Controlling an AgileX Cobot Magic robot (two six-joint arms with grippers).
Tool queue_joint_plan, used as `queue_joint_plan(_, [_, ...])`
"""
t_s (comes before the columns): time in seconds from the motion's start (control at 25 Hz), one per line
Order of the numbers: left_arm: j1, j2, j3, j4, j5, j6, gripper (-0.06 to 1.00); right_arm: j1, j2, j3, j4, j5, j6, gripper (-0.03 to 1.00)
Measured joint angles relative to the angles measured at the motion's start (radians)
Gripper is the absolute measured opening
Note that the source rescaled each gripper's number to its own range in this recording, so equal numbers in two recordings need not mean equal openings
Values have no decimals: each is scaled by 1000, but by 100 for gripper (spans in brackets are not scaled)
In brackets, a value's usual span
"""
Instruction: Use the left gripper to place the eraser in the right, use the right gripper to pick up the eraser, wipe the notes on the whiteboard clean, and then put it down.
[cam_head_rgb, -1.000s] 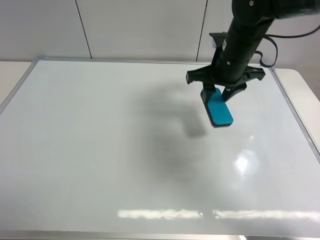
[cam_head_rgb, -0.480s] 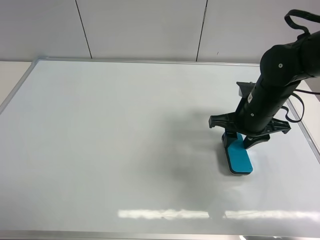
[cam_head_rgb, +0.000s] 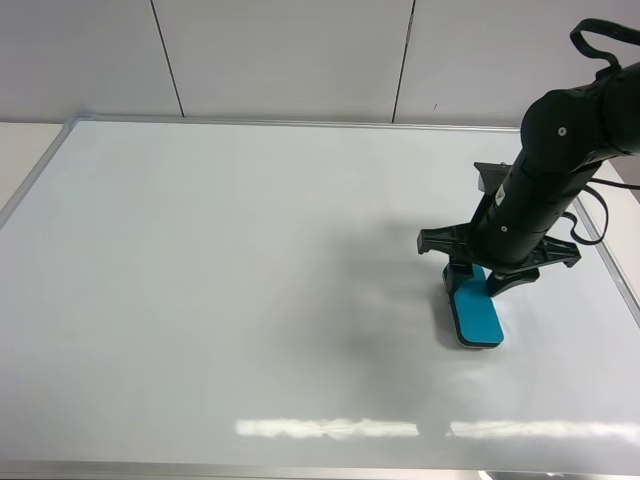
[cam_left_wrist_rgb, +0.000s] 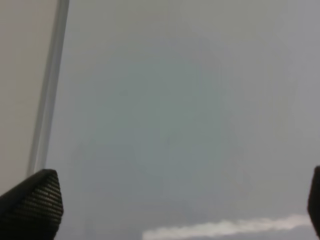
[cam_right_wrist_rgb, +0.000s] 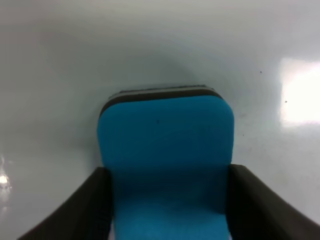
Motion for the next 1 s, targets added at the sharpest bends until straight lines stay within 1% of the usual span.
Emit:
queue_joint_plan(0.04, [0, 0, 0, 0, 0, 0, 100, 0, 0, 1, 0, -6, -2, 32])
queue_joint_plan(0.08, [0, 0, 0, 0, 0, 0, 100, 0, 0, 1, 0, -15, -2, 52])
queue_joint_plan(0.12, [0, 0, 0, 0, 0, 0, 100, 0, 0, 1, 0, -22, -3, 68])
queue_joint_plan(0.16, [0, 0, 0, 0, 0, 0, 100, 0, 0, 1, 0, -27, -3, 79])
queue_joint_plan(0.2, [0, 0, 0, 0, 0, 0, 100, 0, 0, 1, 0, -31, -4, 88])
queue_joint_plan(0.24, [0, 0, 0, 0, 0, 0, 100, 0, 0, 1, 0, -37, -4, 93])
queue_joint_plan(0.36, [0, 0, 0, 0, 0, 0, 100, 0, -6, 1, 0, -44, -8, 99])
queue_joint_plan(0.56, [0, 0, 0, 0, 0, 0, 100, -15, -92, 1, -1, -62, -15, 100])
queue_joint_plan(0.68, [0, 0, 0, 0, 0, 0, 100, -67, -180, 1, -6, -63, -49, 100])
queue_joint_plan(0.8, [0, 0, 0, 0, 0, 0, 100, -149, -282, 2, -9, -59, -92, 100])
queue_joint_plan(0.92, [0, 0, 0, 0, 0, 0, 100, -244, -403, 2, -12, -31, -142, 100])
queue_joint_plan(0.96, [0, 0, 0, 0, 0, 0, 100, -244, -403, 2, -12, -31, -142, 100])
queue_joint_plan(1.0, [0, 0, 0, 0, 0, 0, 100, -274, -448, 2, -13, -14, -152, 100])
